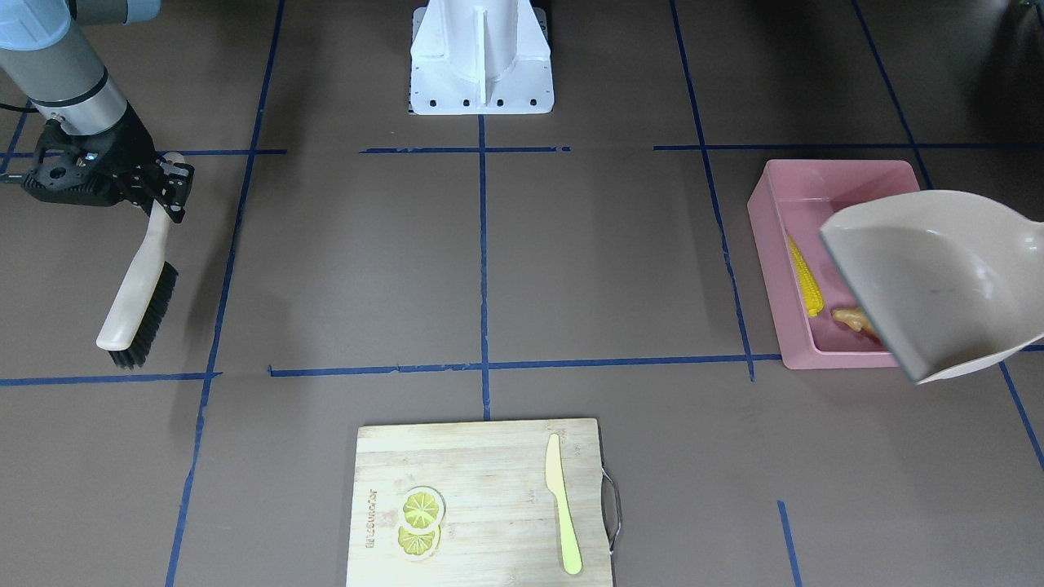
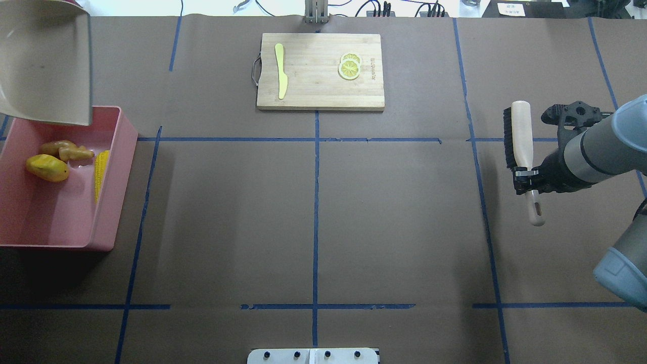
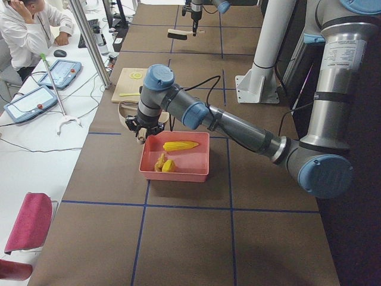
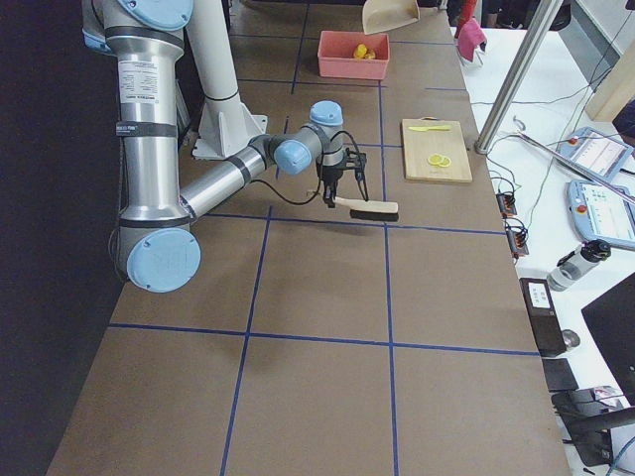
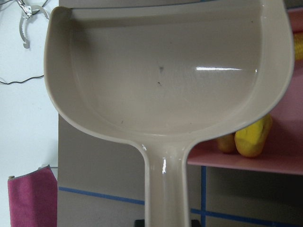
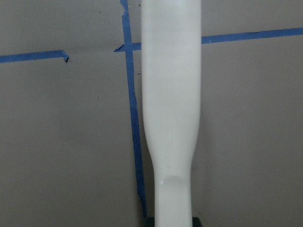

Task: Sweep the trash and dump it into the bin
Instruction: 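Tilt the dustpan over the pink bin with the left gripper to dump the items, then lower the empty dustpan back onto the table with the left gripper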

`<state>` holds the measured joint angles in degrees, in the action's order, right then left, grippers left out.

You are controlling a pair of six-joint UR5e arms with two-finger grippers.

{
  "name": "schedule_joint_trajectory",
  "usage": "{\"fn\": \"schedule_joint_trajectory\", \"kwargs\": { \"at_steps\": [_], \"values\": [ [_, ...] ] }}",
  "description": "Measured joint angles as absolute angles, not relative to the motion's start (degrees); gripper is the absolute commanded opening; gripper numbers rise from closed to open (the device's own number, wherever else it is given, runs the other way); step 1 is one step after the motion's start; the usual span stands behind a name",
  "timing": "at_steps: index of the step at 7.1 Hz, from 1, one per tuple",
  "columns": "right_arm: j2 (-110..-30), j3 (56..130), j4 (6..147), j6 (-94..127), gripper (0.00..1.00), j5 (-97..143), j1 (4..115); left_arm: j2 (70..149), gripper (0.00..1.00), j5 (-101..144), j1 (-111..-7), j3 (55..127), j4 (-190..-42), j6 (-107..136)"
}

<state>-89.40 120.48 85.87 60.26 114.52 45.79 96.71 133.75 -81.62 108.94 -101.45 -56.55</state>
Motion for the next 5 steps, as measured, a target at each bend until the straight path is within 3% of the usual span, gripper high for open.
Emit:
{"fn": "schedule_joint_trajectory", "kwargs": {
  "at_steps": [5],
  "values": [
    [-89.33,120.09,85.87,60.29,0.00,114.39,45.79,107.81,0.00,123.58,-51.70,108.12,-99.30,-43.32]
  ]
}}
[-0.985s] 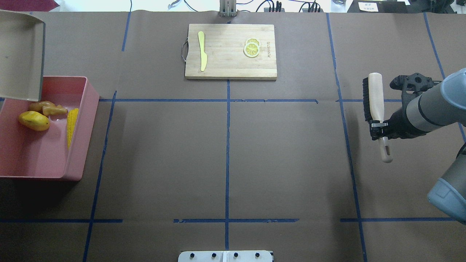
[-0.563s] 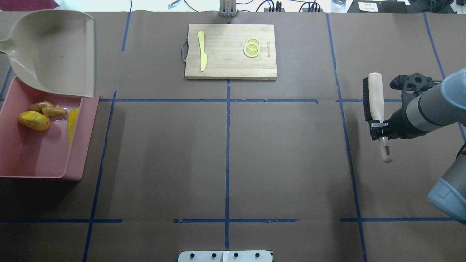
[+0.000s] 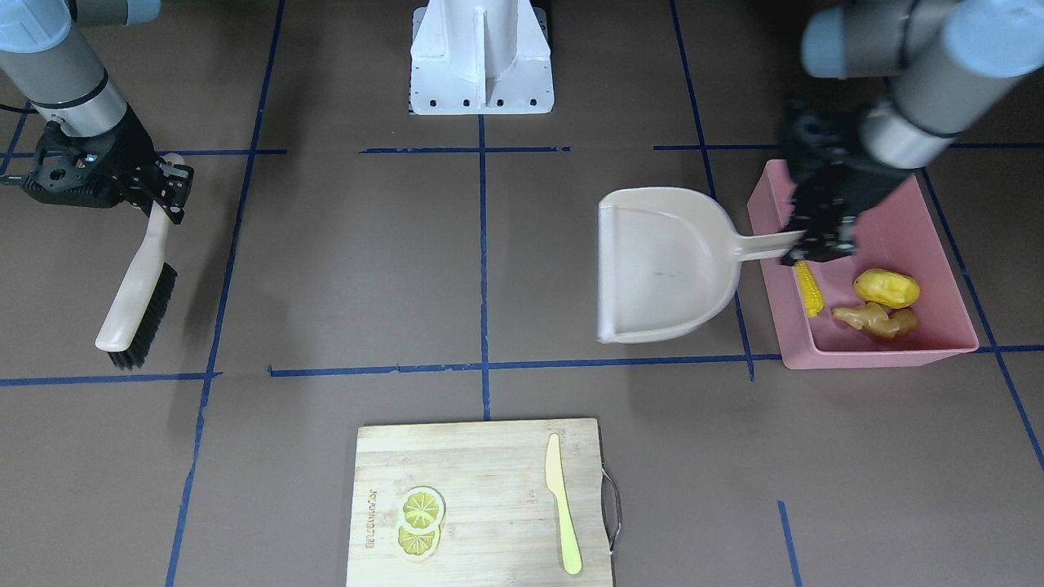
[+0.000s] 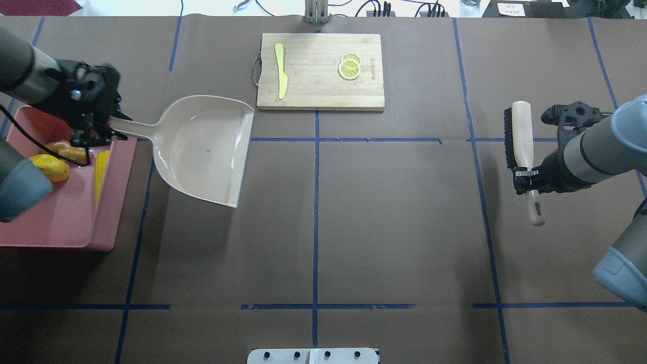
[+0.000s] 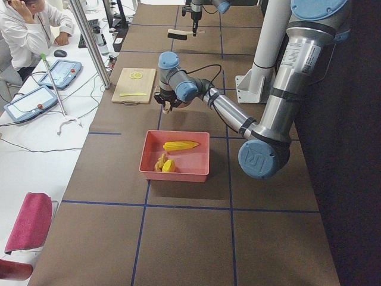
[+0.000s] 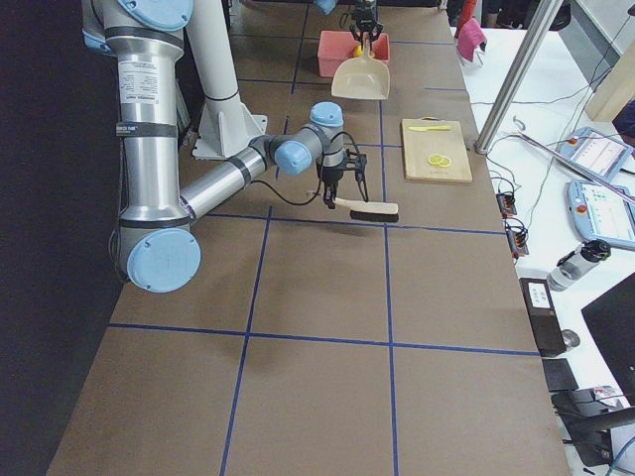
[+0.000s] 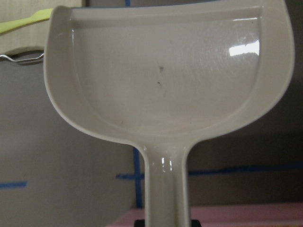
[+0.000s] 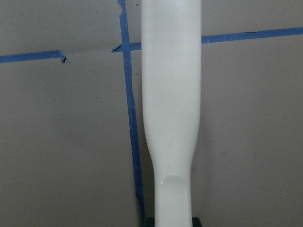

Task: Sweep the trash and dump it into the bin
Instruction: 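Lower the empty dustpan back onto the table with the left gripper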

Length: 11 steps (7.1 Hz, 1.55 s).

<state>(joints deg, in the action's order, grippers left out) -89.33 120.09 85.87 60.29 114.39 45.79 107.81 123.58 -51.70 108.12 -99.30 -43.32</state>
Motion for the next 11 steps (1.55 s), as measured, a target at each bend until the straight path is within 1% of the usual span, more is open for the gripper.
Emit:
{"fn": "schedule_joint_trajectory", "kwargs": {
  "at_steps": [1,2,6,8,9,10,11],
  "values": [
    [-89.29,119.90,85.87,60.29,0.00,114.36,45.79,109.72,0.03,120.75,-47.04,107.24,-99.42,-39.37],
    [-89.21,119.69,85.87,60.31,0.00,114.35,45.76,110.87,0.04,119.47,-44.29,106.71,-99.45,-36.78],
    [-88.93,119.47,85.87,60.41,0.00,114.35,45.71,112.39,0.07,118.67,-40.07,105.16,-99.25,-30.78],
    [-88.87,119.42,85.87,60.38,0.00,114.35,45.70,112.65,0.17,118.54,-39.59,104.58,-99.23,-30.31],
    [-88.86,119.40,85.87,60.38,0.00,114.35,45.70,112.71,0.28,117.84,-39.52,104.51,-99.27,-30.28],
    [-88.86,119.42,85.87,60.38,0.00,114.35,45.71,112.74,0.42,116.68,-39.32,104.52,-99.37,-30.30],
    [-88.86,119.42,85.87,60.38,0.00,114.35,45.70,112.59,0.75,115.70,-39.07,104.65,-99.42,-30.31]
  ]
}}
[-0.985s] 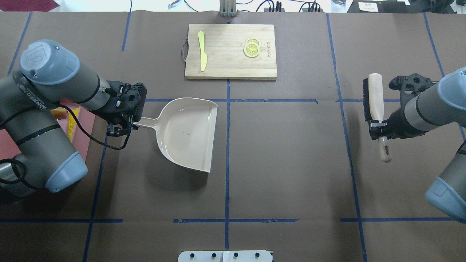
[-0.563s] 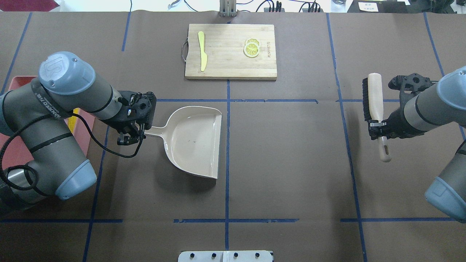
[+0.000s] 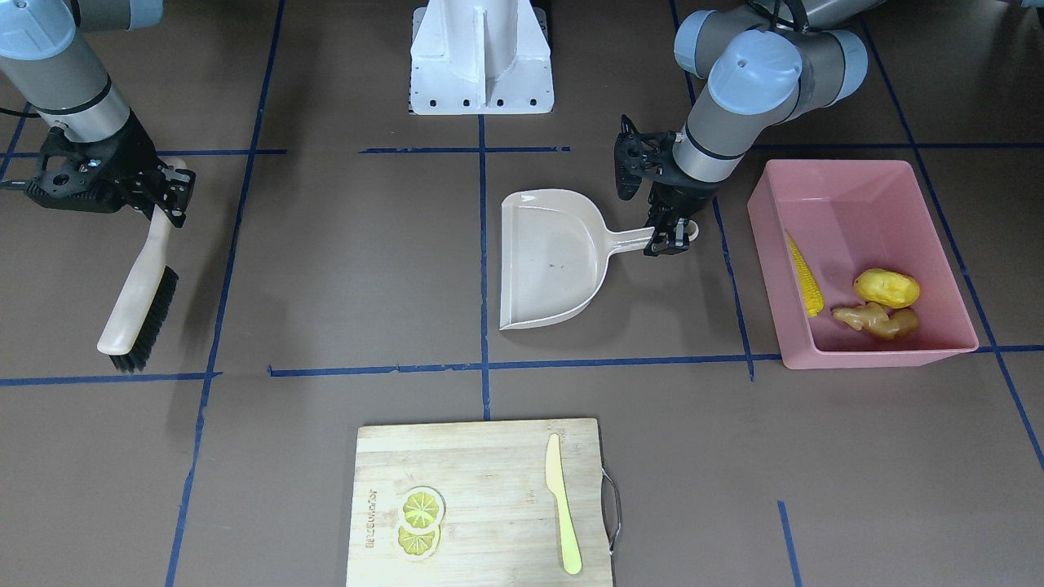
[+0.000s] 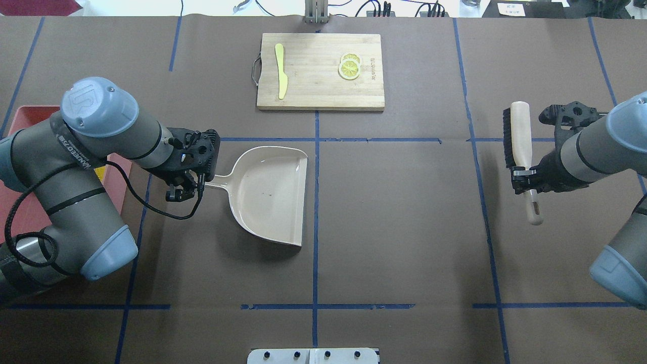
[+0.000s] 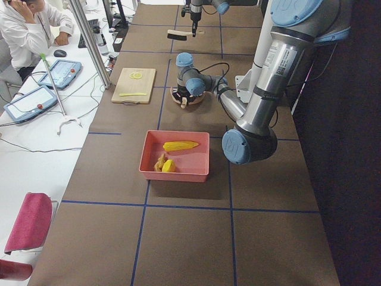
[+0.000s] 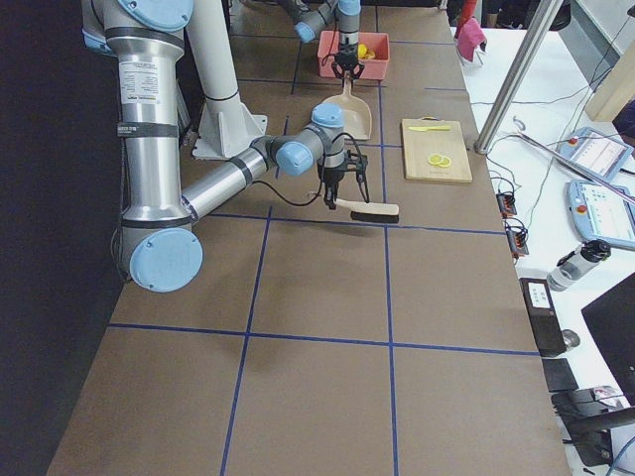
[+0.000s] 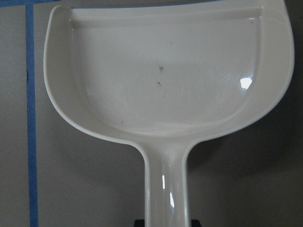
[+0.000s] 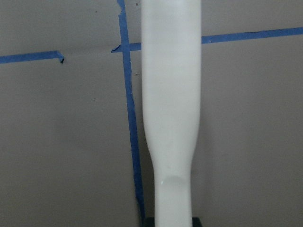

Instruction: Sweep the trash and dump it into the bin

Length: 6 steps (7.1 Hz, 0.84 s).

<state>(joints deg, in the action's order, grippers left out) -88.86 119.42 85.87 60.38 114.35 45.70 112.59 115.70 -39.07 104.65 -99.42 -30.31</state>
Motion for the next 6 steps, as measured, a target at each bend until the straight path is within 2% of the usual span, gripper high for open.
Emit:
{"fn": "schedule_joint_trajectory", "kwargs": {
  "at_steps": [1,4,6],
  "values": [
    [-88.86,119.46,85.87,60.40,0.00,114.35,45.70,112.25,1.00,114.58,-38.96,104.87,-99.35,-30.30],
    [-88.84,119.82,85.85,61.05,0.00,114.42,45.70,111.35,1.00,112.48,-39.39,106.26,-99.09,-30.31],
    [-89.25,119.62,85.87,60.57,0.01,114.61,45.79,105.50,1.00,112.53,-41.81,111.80,-99.00,-30.73]
  ]
}}
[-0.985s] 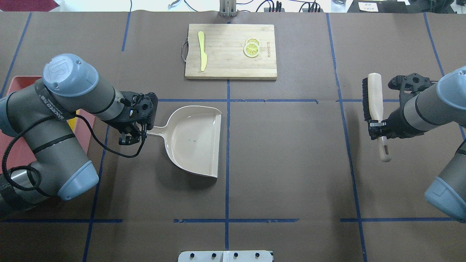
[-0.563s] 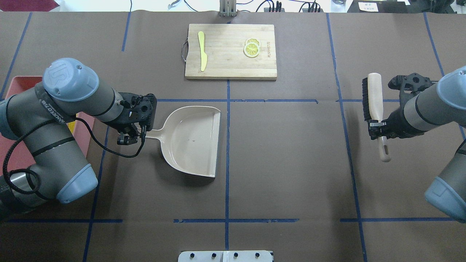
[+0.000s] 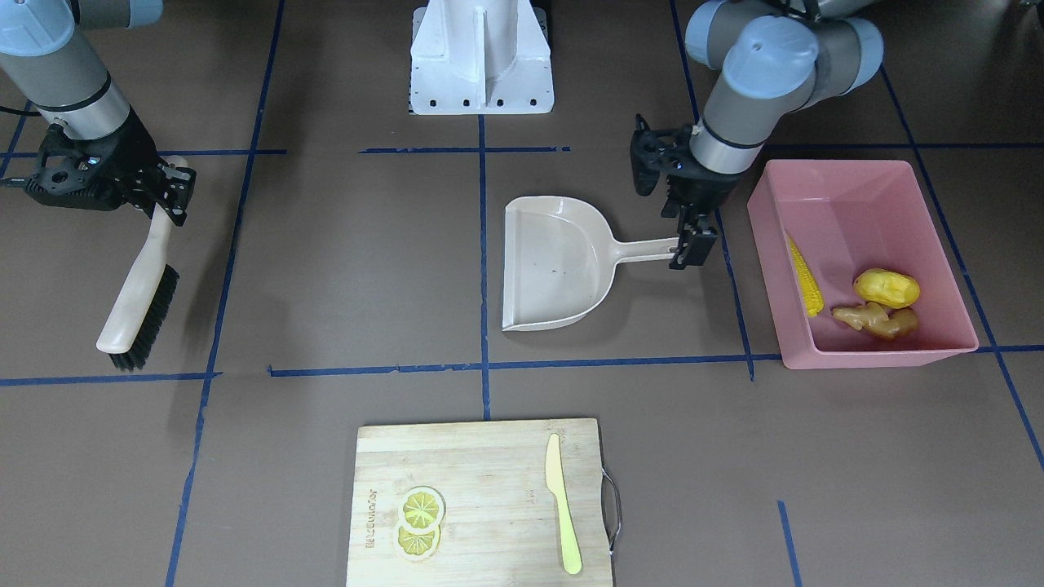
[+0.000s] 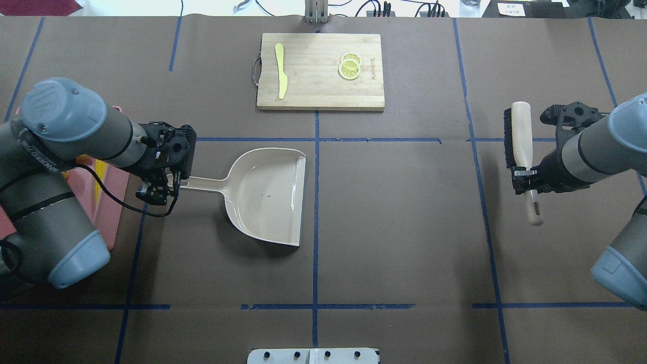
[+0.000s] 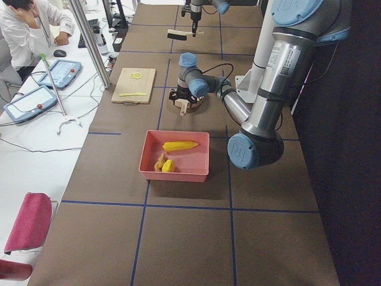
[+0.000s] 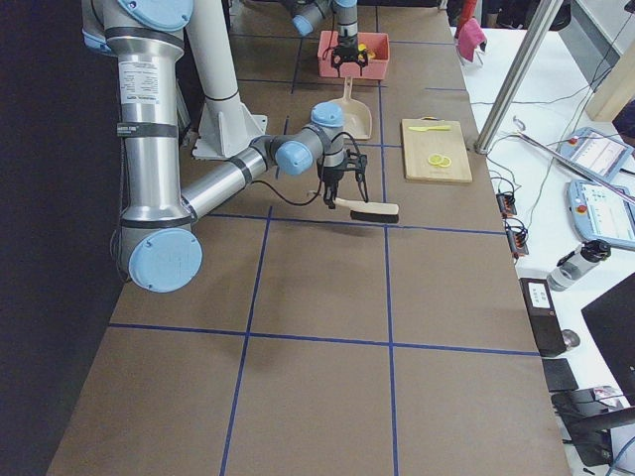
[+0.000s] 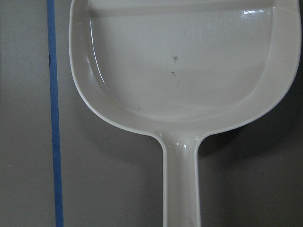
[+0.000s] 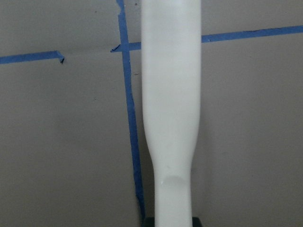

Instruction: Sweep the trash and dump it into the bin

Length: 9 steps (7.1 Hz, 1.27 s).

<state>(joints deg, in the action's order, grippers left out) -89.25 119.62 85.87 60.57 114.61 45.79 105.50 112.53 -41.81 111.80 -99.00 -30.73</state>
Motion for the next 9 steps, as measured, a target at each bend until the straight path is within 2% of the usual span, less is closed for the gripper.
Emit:
{"fn": "schedule_joint_trajectory", "kwargs": {
  "at_steps": [2,4,6,9],
  "values": [
    [-91.85,119.56,83.71,60.00,0.01,116.33,45.91,95.40,1.00,112.92,-47.62,117.33,-99.12,-35.10],
    [-98.38,119.41,75.67,59.85,0.01,117.91,45.99,89.89,1.00,113.80,-55.85,117.79,-99.14,-43.36],
    [-104.22,118.90,69.86,58.34,0.01,118.14,46.07,89.85,1.00,117.82,-65.43,111.45,-98.95,-46.14],
    [-111.24,113.96,58.72,55.59,0.02,119.28,47.31,91.69,1.00,122.18,-76.88,101.90,-97.40,-44.42]
  ]
}}
